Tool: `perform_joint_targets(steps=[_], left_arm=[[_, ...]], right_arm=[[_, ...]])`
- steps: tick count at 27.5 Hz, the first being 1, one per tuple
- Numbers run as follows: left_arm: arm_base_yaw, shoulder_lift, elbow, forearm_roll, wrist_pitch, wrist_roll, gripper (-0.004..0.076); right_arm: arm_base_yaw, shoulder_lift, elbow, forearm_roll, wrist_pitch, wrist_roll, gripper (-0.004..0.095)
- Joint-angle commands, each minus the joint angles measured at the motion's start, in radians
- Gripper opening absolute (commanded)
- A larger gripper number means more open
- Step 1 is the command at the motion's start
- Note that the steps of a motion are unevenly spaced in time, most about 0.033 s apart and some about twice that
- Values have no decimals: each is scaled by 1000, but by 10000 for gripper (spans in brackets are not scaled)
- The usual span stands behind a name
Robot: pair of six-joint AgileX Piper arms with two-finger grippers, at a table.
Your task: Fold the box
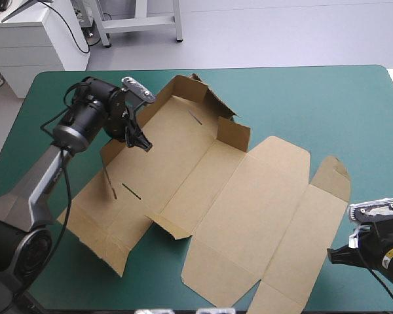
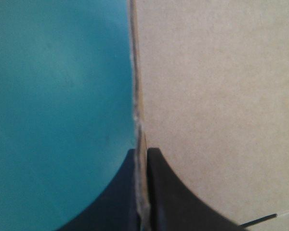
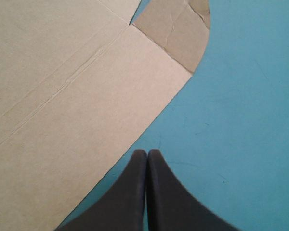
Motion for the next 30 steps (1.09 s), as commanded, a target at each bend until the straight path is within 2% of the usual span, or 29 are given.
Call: perform_joint_targets(steps=[1,5,12,19,21,23,30], left_arm=[[-88,51,-151,156,44,119,-8],[-197,160,-253,311,10,150,-8],[-338,211,-255,516,-165,138,-8],[-367,148,-255,525,-231,162,-8],[-374,127,-255,513,-251,224,-8],[-377,112,-254,500,-249,278,-8],[-413,63,-216,470,-266,301,-8]], right_arm=[[-5,3,-26,-8,-46,-1,-16],[-5,3,-26,0,-44,-1,-16],[-5,3,-26,36,-44,-1,-16],[-5,3,-26,40,-34,-1,-16],[-5,3,-26,40,-34,-1,-16],[-5,3,-26,40,-30,-1,-16],[-5,3,-26,40,-9,-1,-16]])
